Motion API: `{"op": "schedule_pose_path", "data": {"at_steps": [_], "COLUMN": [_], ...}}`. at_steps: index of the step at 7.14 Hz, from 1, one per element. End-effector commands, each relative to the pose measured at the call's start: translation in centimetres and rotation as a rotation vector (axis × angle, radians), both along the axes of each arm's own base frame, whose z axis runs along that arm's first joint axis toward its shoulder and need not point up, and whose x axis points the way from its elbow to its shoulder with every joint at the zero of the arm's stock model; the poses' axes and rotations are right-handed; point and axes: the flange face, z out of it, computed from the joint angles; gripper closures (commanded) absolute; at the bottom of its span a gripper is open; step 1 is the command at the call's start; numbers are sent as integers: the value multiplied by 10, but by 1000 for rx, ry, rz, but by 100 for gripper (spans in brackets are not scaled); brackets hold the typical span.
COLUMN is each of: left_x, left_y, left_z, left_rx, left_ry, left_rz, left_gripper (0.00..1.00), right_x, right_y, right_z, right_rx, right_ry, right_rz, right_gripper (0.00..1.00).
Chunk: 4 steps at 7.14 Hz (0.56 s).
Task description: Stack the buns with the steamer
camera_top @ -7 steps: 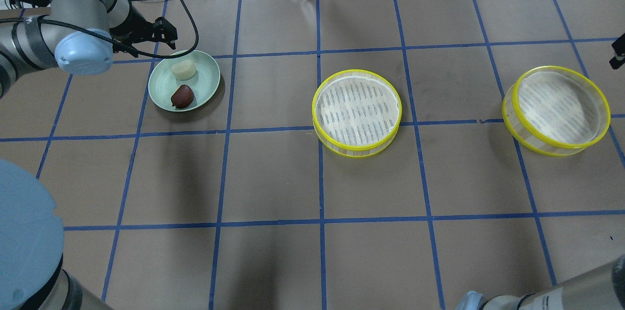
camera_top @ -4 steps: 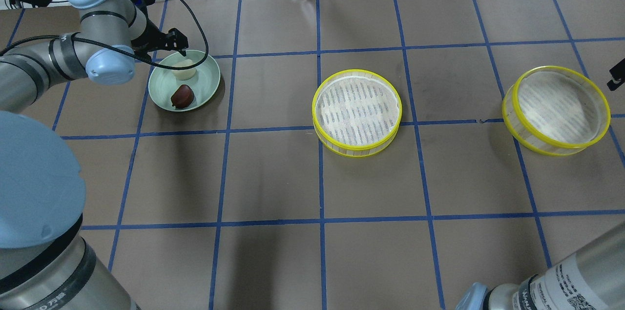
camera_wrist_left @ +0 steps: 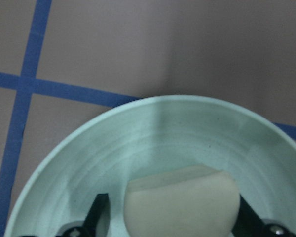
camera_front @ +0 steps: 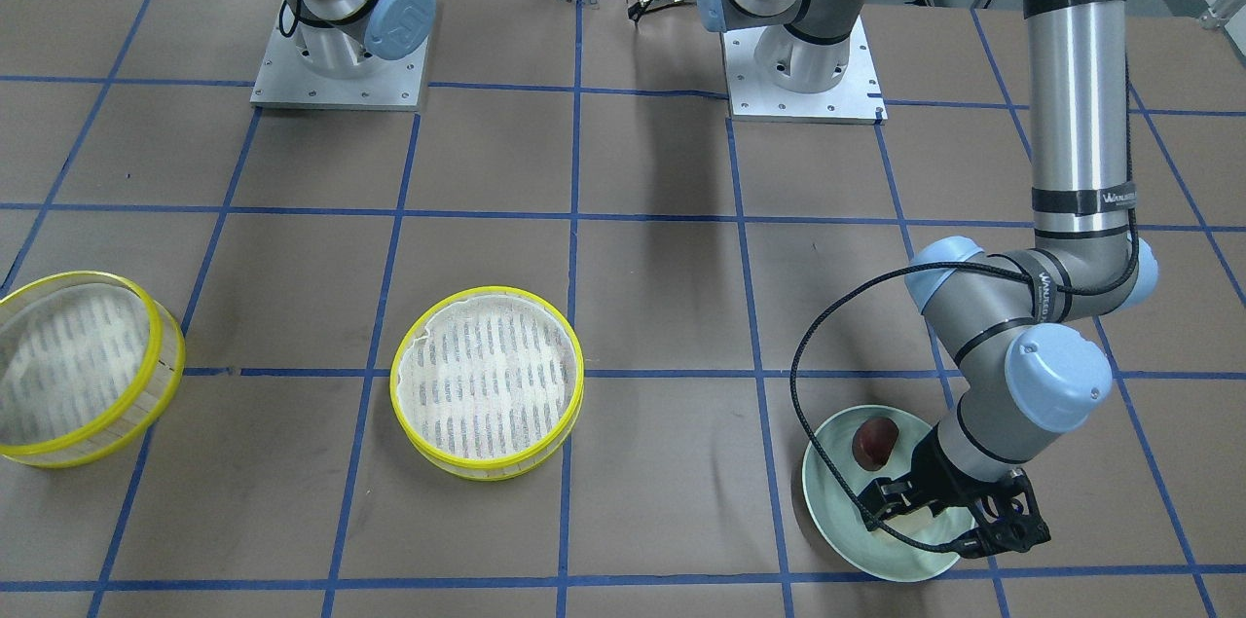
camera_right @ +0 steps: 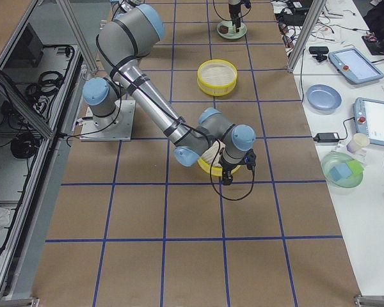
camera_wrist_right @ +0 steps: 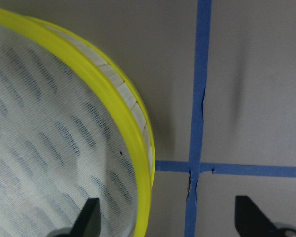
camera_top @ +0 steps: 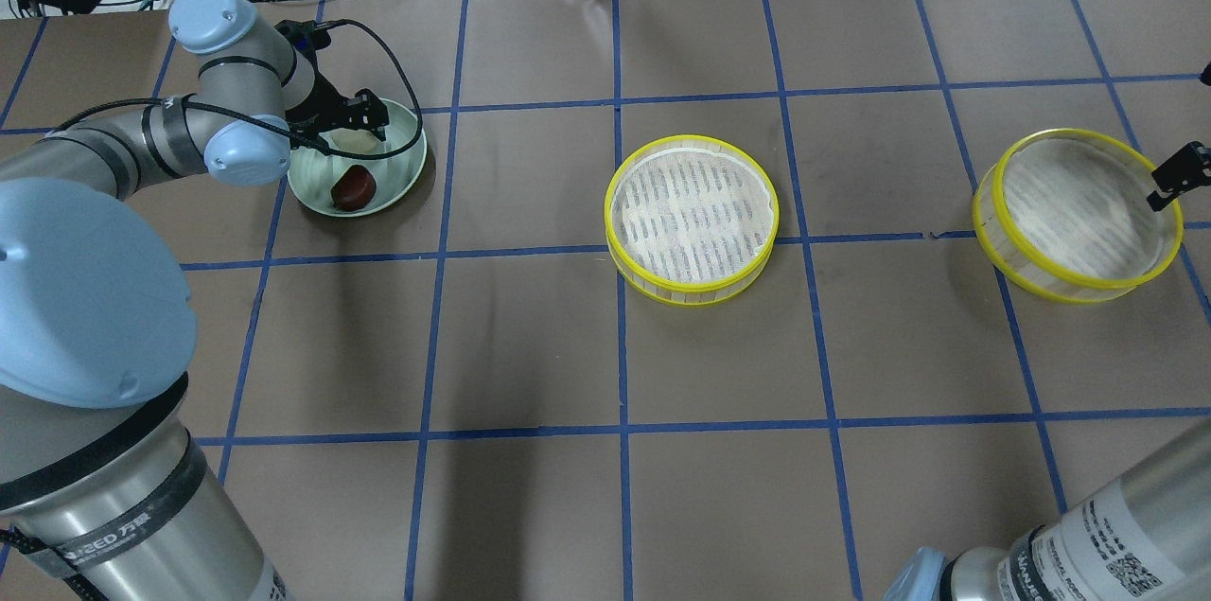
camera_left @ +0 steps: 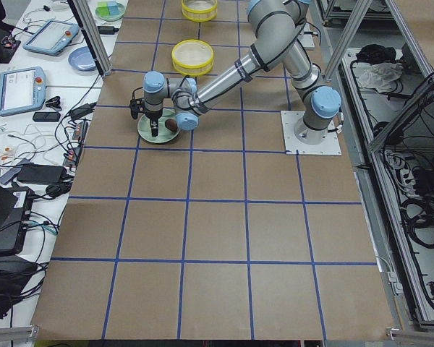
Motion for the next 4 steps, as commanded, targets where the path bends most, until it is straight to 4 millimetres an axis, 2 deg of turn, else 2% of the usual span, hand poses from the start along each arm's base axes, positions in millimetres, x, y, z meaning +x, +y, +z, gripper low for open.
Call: {"op": "schedule_pose_path", "data": {"at_steps": [1, 3, 4], "left_x": [1, 2, -12], "left_y": [-2, -11, -7], "left_z": [6, 45, 69], "left_rx": [-11, -70, -86], "left_ry": [-11, -25, -24], "left_rz": [-21, -15, -9], "left_gripper": [100, 100, 100], "right_x": [3, 4, 4], "right_y": [3, 5, 4], "right_z": [-10, -4, -7], "right_rx": [18, 18, 19], "right_ry": [-16, -14, -16], "right_rz": [1, 3, 7], "right_gripper": [43, 93, 100]}}
